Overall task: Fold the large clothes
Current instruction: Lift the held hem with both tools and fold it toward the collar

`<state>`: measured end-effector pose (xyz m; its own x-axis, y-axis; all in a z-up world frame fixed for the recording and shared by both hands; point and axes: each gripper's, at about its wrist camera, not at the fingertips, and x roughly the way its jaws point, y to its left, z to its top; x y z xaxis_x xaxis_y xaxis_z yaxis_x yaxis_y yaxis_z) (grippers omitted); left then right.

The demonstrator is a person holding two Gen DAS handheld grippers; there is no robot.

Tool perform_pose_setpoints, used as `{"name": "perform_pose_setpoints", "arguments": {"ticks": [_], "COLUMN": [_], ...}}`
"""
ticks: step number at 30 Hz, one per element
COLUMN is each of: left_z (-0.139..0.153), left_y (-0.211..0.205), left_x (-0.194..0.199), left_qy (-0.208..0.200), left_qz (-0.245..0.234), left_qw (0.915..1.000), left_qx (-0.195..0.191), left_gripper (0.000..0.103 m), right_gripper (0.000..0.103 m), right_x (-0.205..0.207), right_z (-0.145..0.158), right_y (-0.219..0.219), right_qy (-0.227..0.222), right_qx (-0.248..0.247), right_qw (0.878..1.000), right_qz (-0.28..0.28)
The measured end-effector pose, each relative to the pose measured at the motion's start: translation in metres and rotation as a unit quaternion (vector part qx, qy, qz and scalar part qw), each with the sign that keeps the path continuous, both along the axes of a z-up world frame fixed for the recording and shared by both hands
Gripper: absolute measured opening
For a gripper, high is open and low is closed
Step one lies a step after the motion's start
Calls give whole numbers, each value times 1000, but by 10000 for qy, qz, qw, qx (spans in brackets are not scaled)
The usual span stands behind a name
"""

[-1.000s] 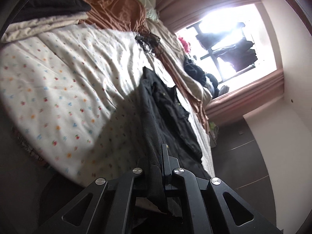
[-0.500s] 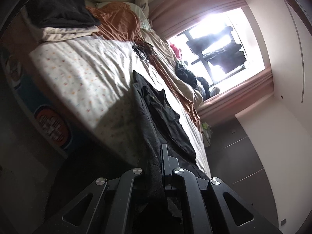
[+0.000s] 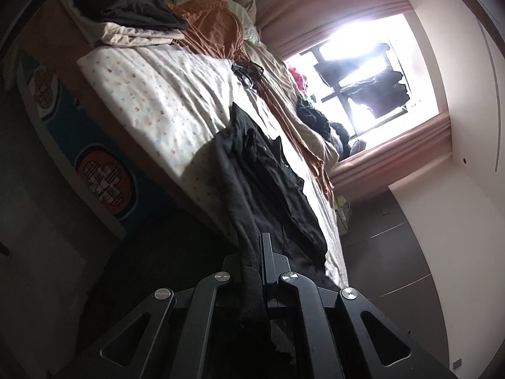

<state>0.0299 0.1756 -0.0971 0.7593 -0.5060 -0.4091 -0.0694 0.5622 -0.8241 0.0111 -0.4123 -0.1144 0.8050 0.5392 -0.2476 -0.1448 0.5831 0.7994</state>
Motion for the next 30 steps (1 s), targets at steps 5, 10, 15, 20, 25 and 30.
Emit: {"name": "perform_pose_setpoints", "arguments": {"ticks": [5, 10, 15, 20, 25, 30], "left_z": [24, 51, 77, 112, 141, 154], "left_y": [1, -1, -6, -7, -7, -8], "left_x": [32, 78, 123, 165, 202, 243], "left_qy": [-167, -313, -437, -690, -896, -959], "left_qz": [51, 122, 170, 176, 219, 207], "left_qw": [9997, 9992, 9986, 9970, 9950, 9938], "left_qx": [181, 208, 236, 314, 395, 514], "left_gripper": [4, 4, 4, 4, 4, 4], "right_gripper": [4, 4, 4, 4, 4, 4], "right_x": [37, 86, 130, 170, 207, 245], "right_z": [26, 53, 78, 108, 144, 164], "right_y": [-3, -4, -3, -6, -5, -1], "right_qy": [-276, -513, -656, -850, -1083, -1162], "right_qx": [-50, -69, -52, -85, -192, -351], "right_qw": [9996, 9987, 9978, 9963, 9939, 9926], "right_qz": [-13, -21, -26, -64, -72, -8]}}
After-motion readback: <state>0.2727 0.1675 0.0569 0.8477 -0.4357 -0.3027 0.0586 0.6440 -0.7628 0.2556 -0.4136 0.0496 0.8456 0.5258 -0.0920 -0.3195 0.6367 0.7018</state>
